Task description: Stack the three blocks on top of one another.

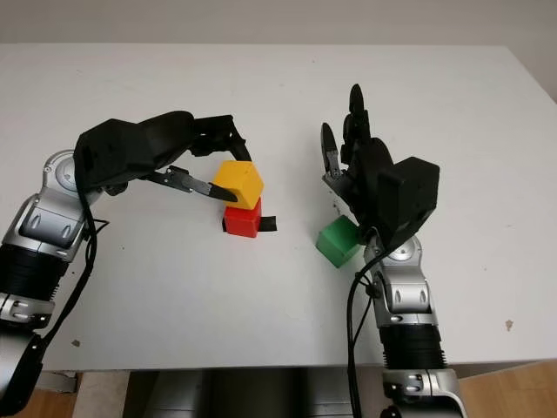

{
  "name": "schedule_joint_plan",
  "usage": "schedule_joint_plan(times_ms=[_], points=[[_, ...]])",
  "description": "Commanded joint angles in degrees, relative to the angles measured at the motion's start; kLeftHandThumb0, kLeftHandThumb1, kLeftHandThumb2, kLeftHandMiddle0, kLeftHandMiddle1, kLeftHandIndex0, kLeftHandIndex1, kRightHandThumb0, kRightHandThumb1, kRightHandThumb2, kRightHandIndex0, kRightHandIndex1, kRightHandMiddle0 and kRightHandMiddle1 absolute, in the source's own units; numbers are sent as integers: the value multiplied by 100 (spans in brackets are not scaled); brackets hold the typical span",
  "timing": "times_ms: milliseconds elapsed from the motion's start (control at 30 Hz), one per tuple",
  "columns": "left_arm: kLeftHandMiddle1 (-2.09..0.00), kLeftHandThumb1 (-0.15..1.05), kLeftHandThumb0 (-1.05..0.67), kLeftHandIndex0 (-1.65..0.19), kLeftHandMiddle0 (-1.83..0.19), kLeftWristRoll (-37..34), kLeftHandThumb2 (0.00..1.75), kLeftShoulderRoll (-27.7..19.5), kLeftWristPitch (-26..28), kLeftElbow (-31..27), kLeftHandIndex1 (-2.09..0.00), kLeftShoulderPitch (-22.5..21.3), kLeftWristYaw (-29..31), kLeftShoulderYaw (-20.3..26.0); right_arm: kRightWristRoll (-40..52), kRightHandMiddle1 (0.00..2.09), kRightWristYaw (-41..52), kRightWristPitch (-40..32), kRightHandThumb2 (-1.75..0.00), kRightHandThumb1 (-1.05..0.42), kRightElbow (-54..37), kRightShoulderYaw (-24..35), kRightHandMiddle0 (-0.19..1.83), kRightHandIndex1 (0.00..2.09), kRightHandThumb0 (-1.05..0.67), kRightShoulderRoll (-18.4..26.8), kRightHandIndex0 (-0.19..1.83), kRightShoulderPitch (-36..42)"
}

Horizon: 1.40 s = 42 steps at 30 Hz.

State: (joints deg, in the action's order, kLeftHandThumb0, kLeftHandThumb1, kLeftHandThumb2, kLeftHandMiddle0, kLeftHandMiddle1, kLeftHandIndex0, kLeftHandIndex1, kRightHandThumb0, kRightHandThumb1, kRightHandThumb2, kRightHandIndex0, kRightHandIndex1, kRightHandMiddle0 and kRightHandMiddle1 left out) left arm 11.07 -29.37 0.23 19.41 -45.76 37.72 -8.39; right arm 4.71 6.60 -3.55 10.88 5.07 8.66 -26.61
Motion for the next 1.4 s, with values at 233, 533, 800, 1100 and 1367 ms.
schedule_joint_plan(times_ms=[233,533,800,1100,1367], points=[[-6,101,-49,-28,-26,-206,5,40,88,-76,-170,-167,64,31,-5,0,-25,25,-62,-105,-94,-2,-19,0,-60,-18,-19,41],[-6,101,-48,-29,-27,-199,5,20,67,-53,-168,-179,72,-22,-20,0,-64,-7,-62,-105,-102,-19,-19,0,-60,-36,-19,39],[-5,101,-48,-27,-26,-130,5,2,226,-172,-170,-167,102,-59,-5,0,-19,13,-63,-105,-52,-22,-19,0,-60,-40,-19,1],[-5,101,-48,-26,-26,-55,5,-17,226,-205,-172,-152,86,-67,14,0,-31,29,-62,-105,-32,-4,-19,0,-60,-68,-19,-13],[-5,103,-51,-23,-24,129,6,-118,371,-457,-175,-81,126,-152,-1,0,-9,11,-63,-105,-52,-22,-19,0,-59,-62,-19,-16]])
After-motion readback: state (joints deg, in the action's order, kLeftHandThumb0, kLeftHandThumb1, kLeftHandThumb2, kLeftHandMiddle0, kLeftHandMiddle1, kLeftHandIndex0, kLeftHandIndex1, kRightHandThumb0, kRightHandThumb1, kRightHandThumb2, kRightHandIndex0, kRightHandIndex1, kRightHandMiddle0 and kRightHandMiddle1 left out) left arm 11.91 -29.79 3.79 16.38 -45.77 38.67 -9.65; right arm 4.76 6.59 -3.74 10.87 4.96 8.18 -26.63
